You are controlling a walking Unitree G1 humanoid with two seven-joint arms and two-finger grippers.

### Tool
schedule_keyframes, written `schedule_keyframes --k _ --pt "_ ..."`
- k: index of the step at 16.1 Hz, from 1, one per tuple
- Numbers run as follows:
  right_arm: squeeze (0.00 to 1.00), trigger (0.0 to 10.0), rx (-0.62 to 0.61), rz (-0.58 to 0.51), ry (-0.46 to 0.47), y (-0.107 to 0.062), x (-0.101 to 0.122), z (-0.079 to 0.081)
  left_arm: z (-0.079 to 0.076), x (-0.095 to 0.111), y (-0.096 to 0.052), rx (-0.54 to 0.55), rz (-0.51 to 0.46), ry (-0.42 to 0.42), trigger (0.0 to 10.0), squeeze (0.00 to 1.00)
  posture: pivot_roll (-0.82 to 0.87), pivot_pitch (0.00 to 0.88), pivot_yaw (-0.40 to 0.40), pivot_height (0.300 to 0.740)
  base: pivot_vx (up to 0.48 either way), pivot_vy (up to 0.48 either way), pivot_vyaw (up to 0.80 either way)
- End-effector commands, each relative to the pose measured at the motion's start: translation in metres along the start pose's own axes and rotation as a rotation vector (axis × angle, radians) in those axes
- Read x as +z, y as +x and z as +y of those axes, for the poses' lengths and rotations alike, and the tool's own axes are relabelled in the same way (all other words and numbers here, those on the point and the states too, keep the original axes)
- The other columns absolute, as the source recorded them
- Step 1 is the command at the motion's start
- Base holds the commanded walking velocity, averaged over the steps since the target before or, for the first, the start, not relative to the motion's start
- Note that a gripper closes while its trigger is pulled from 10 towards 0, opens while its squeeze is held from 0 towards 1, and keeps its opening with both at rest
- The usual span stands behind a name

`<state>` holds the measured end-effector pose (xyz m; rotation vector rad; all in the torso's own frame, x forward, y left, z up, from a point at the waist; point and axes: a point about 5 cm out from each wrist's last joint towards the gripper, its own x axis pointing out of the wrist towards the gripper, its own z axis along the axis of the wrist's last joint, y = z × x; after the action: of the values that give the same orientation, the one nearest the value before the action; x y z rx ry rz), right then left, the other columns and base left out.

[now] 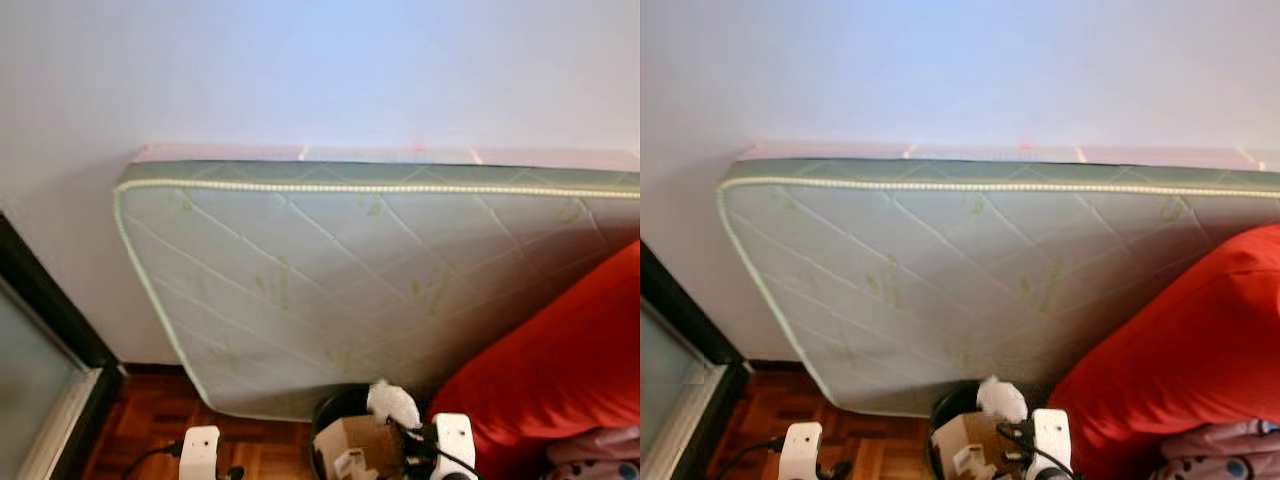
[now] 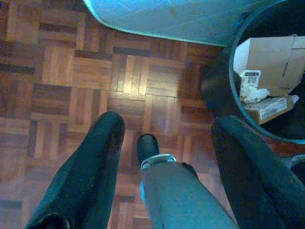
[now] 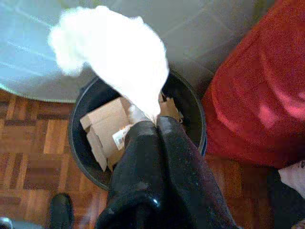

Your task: Clean up the room

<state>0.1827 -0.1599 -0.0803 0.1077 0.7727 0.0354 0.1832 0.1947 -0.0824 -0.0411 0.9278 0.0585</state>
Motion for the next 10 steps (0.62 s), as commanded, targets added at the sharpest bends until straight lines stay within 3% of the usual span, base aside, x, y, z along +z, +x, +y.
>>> schedule_keyframes --k 1,10 --pt "0.0 10.0 -0.004 -0.014 0.007 -0.0007 0.0008 -0.0031 -0.0016 -0.0027 -0.0002 -0.005 0.008 -0.013 10.0 0.0 -0.08 0.0 -0.035 0.74 0.0 0.0 0.0" --pt "0.0 10.0 0.014 -0.015 0.003 -0.0013 -0.0003 -0.0022 -0.0017 -0.0038 -0.0005 -0.011 0.009 -0.007 10.0 0.0 -0.08 0.0 -0.033 0.74 0.0 0.0 0.0"
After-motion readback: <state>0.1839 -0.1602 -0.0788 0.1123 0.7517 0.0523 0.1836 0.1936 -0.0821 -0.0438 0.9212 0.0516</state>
